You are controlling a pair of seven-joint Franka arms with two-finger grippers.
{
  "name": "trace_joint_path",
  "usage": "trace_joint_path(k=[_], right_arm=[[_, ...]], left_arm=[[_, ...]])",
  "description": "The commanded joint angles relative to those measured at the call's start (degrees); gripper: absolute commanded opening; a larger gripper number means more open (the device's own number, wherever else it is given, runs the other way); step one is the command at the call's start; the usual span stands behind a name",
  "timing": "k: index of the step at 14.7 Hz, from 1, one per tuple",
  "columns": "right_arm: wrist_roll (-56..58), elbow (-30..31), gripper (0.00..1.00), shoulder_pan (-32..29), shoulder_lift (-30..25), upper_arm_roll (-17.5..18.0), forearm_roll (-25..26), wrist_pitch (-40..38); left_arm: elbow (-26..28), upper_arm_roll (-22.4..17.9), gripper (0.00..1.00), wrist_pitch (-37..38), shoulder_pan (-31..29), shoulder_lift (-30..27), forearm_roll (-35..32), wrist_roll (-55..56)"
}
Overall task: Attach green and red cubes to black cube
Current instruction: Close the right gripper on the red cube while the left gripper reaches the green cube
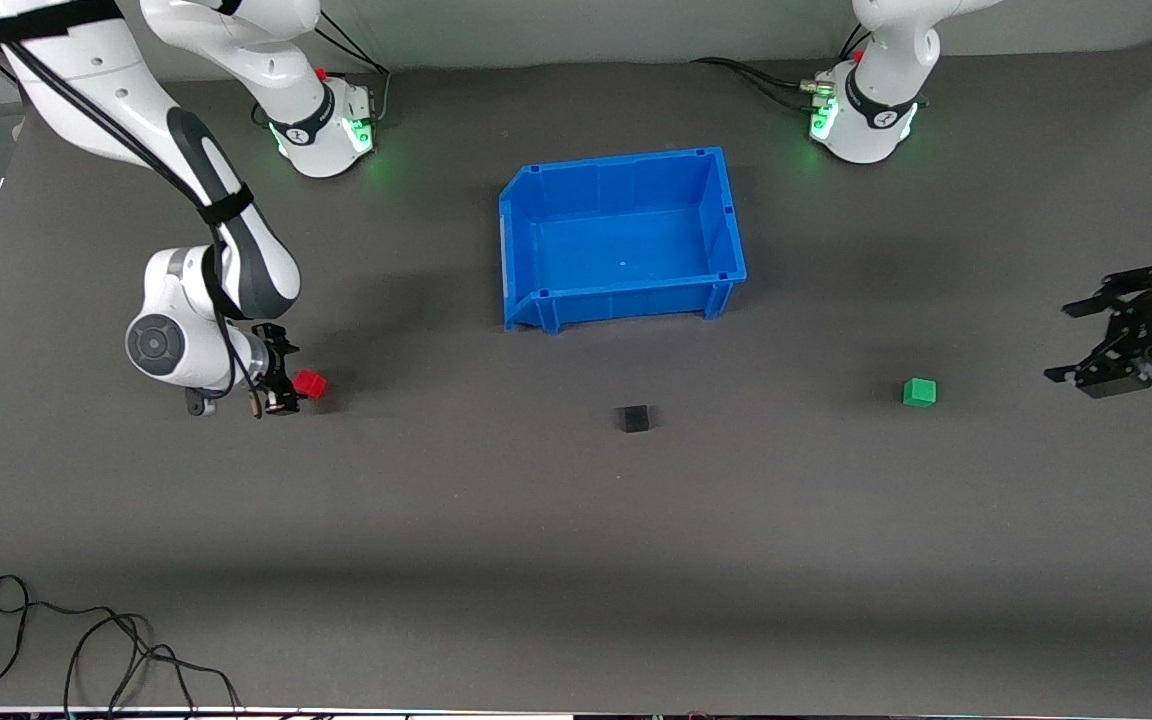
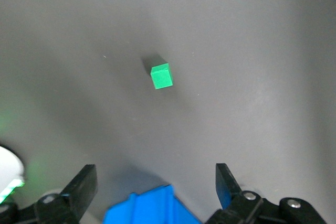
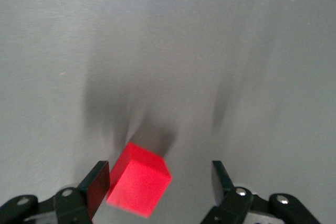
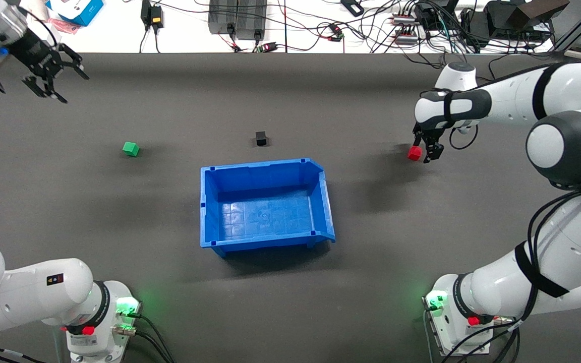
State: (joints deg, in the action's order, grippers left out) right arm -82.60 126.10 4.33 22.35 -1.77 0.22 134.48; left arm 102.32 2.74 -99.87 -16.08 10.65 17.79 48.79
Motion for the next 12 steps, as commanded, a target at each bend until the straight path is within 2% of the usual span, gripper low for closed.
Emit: trace_joint_path(k=[1, 2, 3, 5, 6, 7, 12], right_arm=[[-1.6, -0.1, 0.86, -0.6, 1.6, 0.4, 0.3, 2.9], [-1.6, -0.1, 0.8, -0.6, 1.6, 0.4, 0.3, 3.0], [-1.6, 0.0, 0.69, -0.6, 1.6, 0.4, 0.3, 3.0], [-1.6, 0.0, 0.53, -0.6, 1.6, 0.4, 0.5, 3.0], [-1.6, -0.1, 0.33, -0.6, 1.4, 0.5, 0.5, 3.0], [-1.6, -0.1, 0.2, -0.6, 1.1, 0.9, 0.5, 3.0], [-0.9, -0.6, 0.16, -2.0, -2.8, 2.3, 0.5, 2.1]], left_arm=[[9.3, 0.4, 1.0, -8.8, -0.3, -1.8, 4.5, 4.2], [11.8, 0.4, 1.0, -12.4, -0.3, -1.5, 6.7, 4.2], [14.1, 0.4, 1.0, -15.8, -0.6, -0.8, 9.4, 4.3], [15.1, 0.5, 1.0, -19.2, -1.8, 2.9, 13.7, 3.9], [14.9, 0.5, 1.0, -20.9, -1.8, 4.8, 14.7, 3.4], [15.0, 0.5, 1.0, -23.1, -1.8, 6.3, 14.8, 3.4], [15.0, 0.9, 1.0, -31.3, -0.6, 13.7, 18.7, 3.0]])
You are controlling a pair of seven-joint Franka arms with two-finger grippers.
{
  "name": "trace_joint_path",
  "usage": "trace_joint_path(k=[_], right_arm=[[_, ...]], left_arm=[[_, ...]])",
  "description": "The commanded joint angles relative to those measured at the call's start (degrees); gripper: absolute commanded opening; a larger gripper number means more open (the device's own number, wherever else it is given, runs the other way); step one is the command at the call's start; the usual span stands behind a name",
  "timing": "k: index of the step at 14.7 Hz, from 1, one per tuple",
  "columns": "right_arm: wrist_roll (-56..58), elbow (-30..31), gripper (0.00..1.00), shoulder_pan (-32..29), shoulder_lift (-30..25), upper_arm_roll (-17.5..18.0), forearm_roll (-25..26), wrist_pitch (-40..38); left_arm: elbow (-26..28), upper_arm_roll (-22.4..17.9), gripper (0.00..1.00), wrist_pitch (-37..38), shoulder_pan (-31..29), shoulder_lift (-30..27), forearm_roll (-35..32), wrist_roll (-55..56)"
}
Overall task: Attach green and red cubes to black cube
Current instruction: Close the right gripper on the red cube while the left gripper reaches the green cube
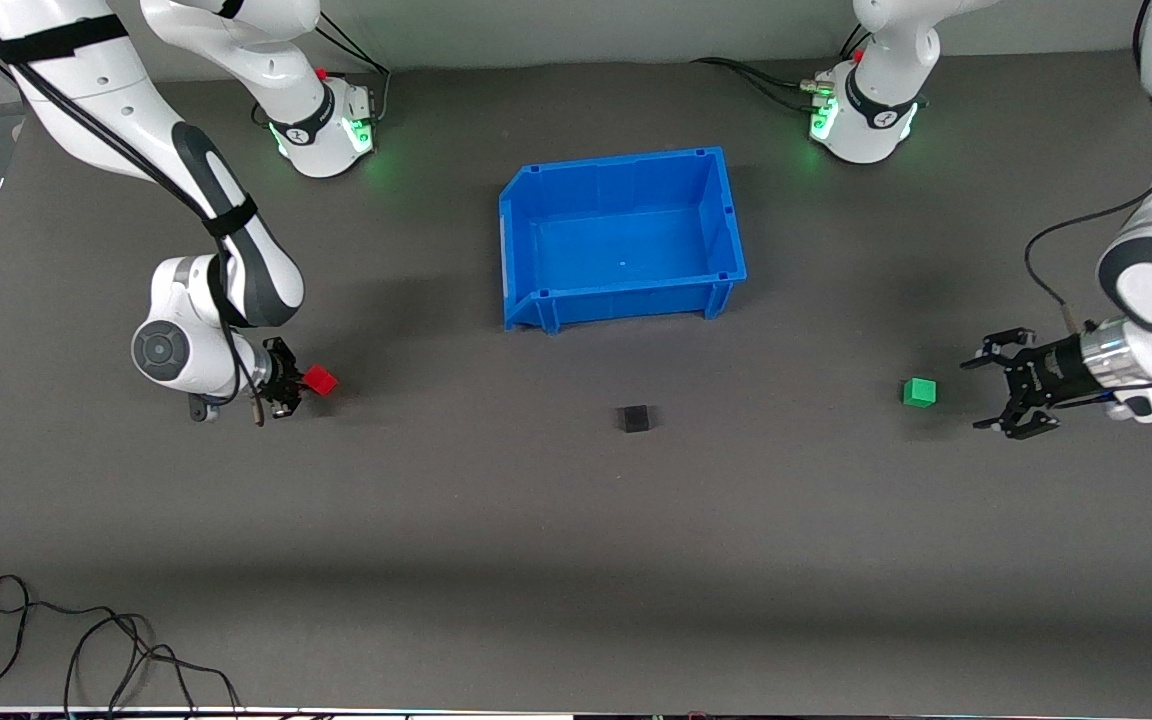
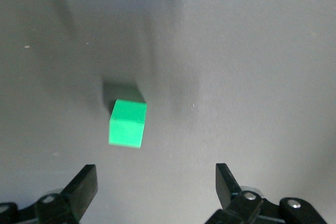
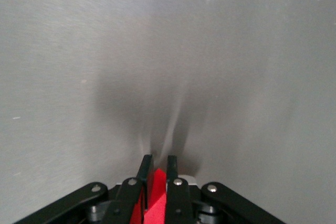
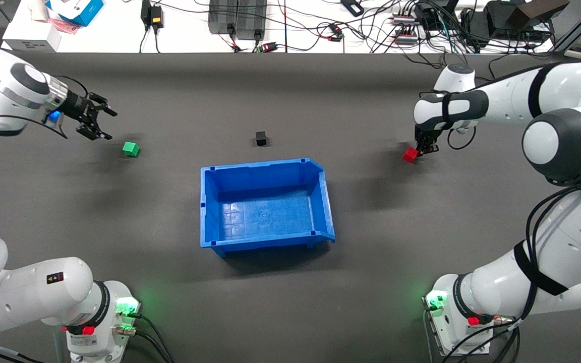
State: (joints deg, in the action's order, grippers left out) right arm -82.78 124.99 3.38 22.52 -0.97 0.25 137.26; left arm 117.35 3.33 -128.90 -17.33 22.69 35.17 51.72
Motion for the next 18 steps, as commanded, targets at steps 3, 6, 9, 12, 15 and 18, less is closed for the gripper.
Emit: trace_joint_path(k=[3, 6, 9, 12, 15, 18], right_arm=[[-0.5, -0.5, 0.28, -0.9, -2.7, 2.5, 0.5, -0.8], [-0.9, -0.5, 0.82, -0.6, -0.6, 3.2, 0.5, -0.6], [-1.4, -0.4, 0.89, -1.0, -0.6, 2.9, 4.5, -0.7], [-2.6, -0.1, 0.89, -1.1, -0.9, 2.6, 4.5, -0.9], [-3.0, 0.0, 0.9, -1.0, -1.0, 2.7, 4.4, -0.9], [-8.1, 0.4, 0.9, -0.5, -0.7, 3.3, 4.3, -0.9]], left_arm=[[0.3, 0.5, 1.0, -5.5, 1.9, 4.3, 1.4, -1.2], [1.3, 0.5, 1.0, -5.6, 1.9, 4.8, 1.4, -5.2], [2.5, 0.5, 1.0, -5.6, 1.8, 4.7, 1.4, -7.9], [3.3, 0.5, 1.0, -5.6, 1.7, 4.6, 1.4, -9.1], [3.7, 0.5, 1.0, -5.5, 1.6, 4.4, 1.4, -9.1], [3.8, 0.5, 1.0, -5.5, 1.6, 4.3, 1.4, -9.1]])
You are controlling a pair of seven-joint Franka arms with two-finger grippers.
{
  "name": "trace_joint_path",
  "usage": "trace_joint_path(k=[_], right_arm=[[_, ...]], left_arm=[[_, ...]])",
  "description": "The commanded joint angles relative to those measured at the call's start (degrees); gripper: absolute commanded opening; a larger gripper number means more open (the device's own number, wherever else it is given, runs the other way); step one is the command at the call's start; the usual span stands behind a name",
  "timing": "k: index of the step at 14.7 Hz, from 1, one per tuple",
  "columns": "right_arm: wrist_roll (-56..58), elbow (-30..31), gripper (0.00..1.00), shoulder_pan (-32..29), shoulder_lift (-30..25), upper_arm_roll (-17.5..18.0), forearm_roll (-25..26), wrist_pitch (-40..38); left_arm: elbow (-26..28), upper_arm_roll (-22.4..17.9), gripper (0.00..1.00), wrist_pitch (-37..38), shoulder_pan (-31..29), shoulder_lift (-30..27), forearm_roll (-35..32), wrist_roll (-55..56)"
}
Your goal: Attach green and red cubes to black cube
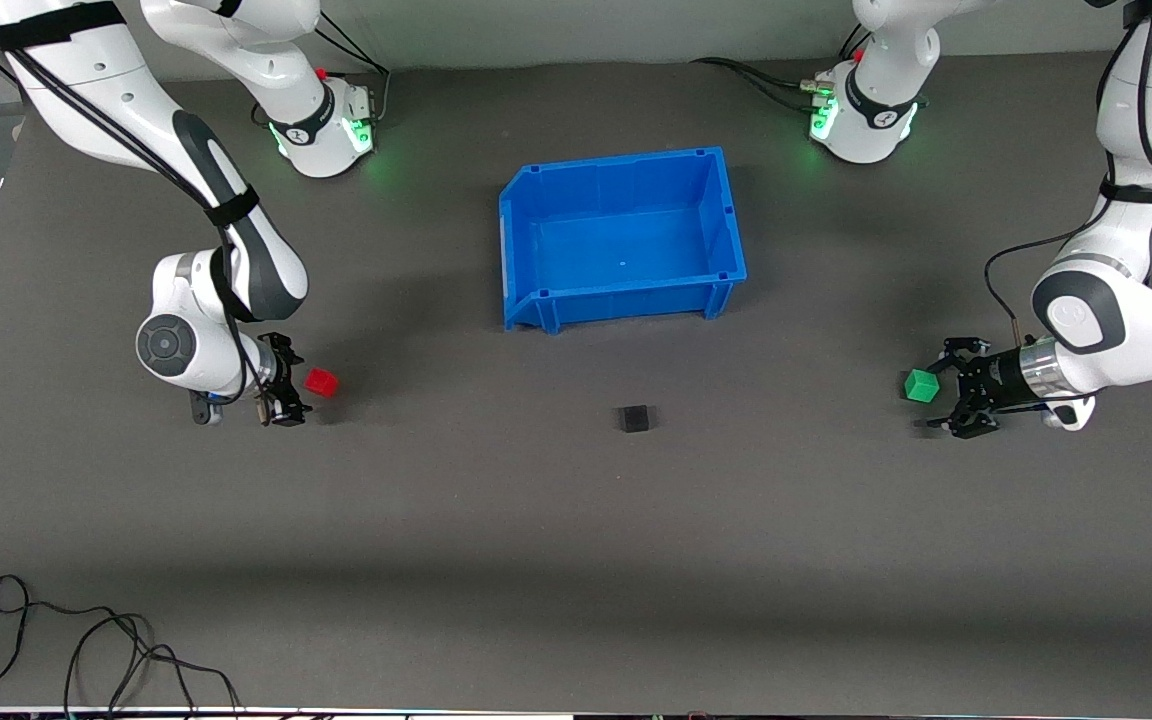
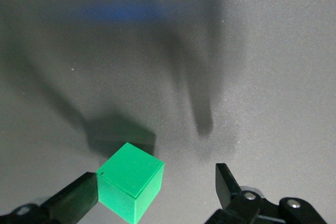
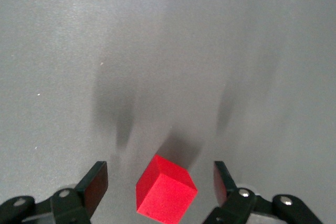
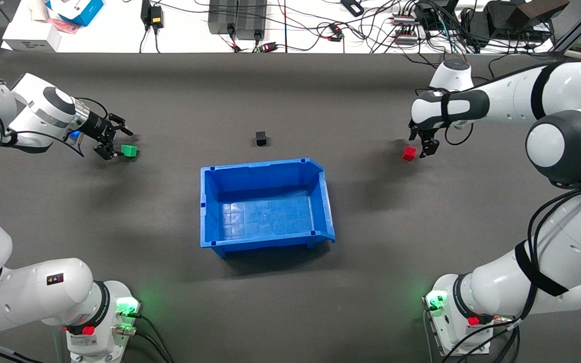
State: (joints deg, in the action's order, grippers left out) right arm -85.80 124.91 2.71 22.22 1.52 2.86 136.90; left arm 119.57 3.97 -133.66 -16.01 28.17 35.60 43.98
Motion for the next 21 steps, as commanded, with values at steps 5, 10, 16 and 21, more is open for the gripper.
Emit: trace_joint_path(k=[5, 10, 16, 21], right_arm=[[-6.8, 0.4, 0.74, -0.3, 1.5, 2.6, 2.6, -0.2], [-6.5, 0.5, 0.55, -0.4, 1.1, 2.5, 4.6, -0.5], [-6.2, 1.2, 0.66, -0.9, 1.1, 2.4, 5.4, -0.4], [-4.7, 1.3, 0.64, -1.0, 1.1, 2.3, 5.8, -0.5]], left_arm=[[1.7, -0.2, 1.0, -0.8, 0.3, -1.4, 1.0, -1.4], [2.9, -0.1, 1.0, -1.1, 1.0, -1.8, 1.1, -0.7], [3.7, -0.2, 0.64, -1.0, 1.0, -2.9, 1.9, 0.4], [3.5, -0.2, 0.23, -0.9, 0.9, -3.1, 2.0, 1.5]])
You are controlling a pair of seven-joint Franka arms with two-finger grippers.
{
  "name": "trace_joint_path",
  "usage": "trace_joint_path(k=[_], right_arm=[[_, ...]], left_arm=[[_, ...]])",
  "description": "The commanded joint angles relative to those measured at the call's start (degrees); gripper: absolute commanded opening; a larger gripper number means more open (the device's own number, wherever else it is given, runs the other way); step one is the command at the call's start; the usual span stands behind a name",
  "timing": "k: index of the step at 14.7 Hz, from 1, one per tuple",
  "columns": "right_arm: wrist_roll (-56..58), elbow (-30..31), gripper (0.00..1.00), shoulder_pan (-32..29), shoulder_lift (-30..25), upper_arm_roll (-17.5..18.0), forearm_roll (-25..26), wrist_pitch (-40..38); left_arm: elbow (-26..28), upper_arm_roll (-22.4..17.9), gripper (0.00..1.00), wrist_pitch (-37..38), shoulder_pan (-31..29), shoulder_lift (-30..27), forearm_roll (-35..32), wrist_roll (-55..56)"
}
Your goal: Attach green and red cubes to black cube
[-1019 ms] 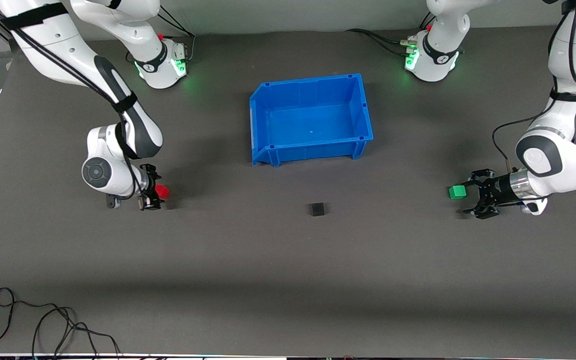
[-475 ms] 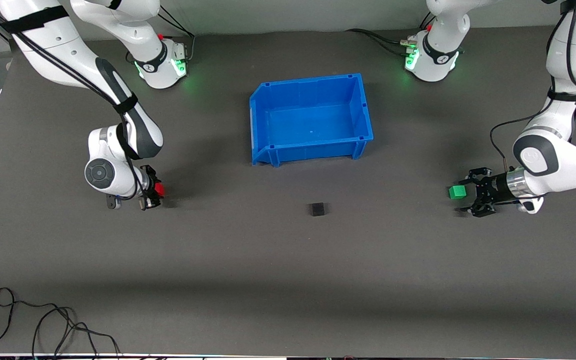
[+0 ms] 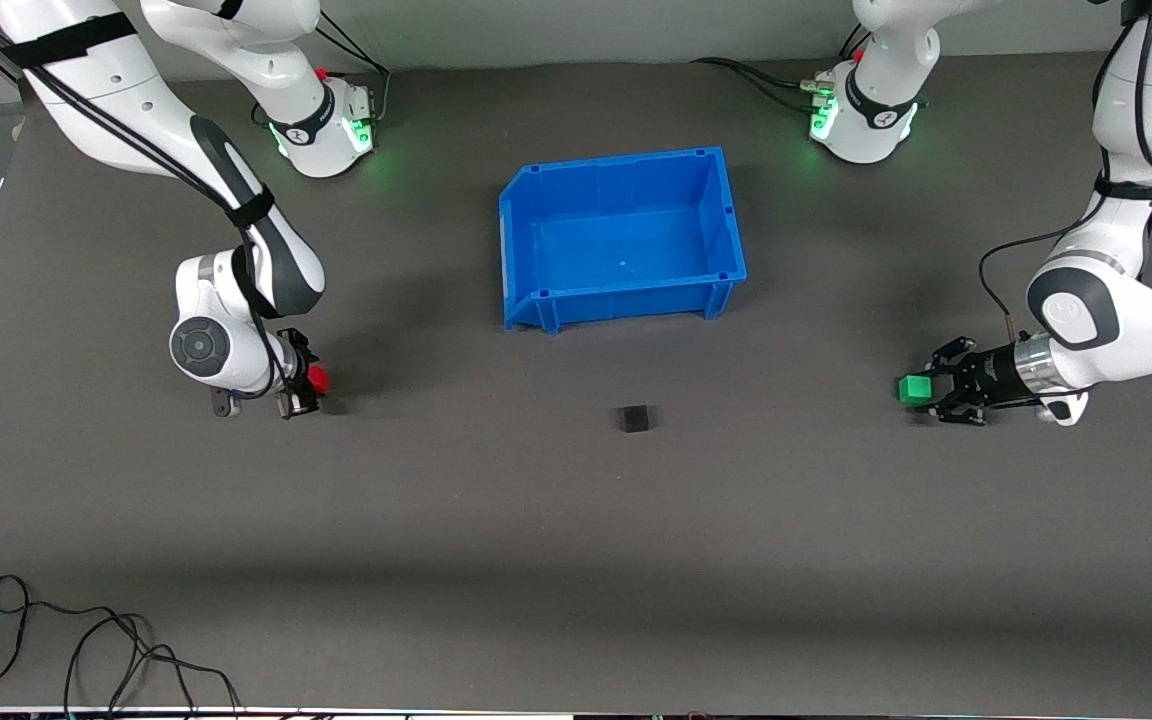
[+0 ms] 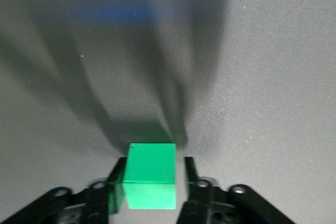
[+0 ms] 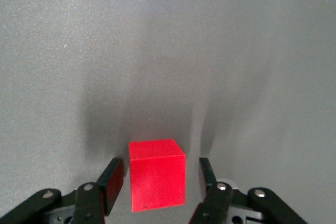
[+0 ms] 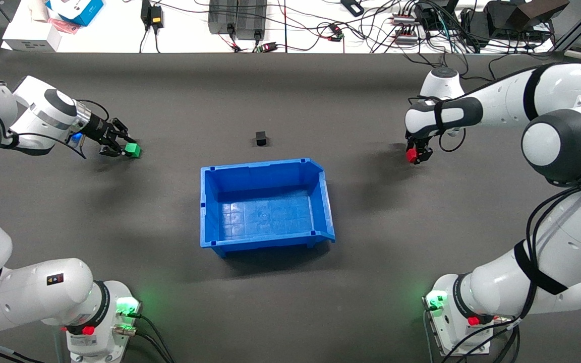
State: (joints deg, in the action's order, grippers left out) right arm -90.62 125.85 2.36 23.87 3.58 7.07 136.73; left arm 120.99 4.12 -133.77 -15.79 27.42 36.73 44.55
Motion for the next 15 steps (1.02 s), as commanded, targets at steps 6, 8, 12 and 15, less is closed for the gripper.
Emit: trace_joint_path(k=[6, 8, 12, 15], right_arm=[[-0.5, -4.7, 0.12, -0.5, -4.4, 2.0, 0.8, -8.1], [-4.9, -12.8, 0.13, 0.4, -2.5, 6.0, -1.4, -14.0], [-11.0, -32.1, 0.15, 11.7, 7.9, 7.4, -3.5, -18.7], [-13.0, -45.5, 0.15, 16.9, 17.2, 7.7, -3.8, -19.2]], left_arm=[[-6.0, -0.3, 0.19, 3.5, 3.8, -1.9, 0.6, 9.2], [-8.8, -0.3, 0.19, 3.8, 7.3, -1.6, 0.6, 15.9], [-11.3, -0.3, 0.18, 2.2, 14.5, -1.0, 0.7, 27.1], [-11.6, -0.3, 0.18, -1.7, 21.0, 0.2, 0.9, 31.5]])
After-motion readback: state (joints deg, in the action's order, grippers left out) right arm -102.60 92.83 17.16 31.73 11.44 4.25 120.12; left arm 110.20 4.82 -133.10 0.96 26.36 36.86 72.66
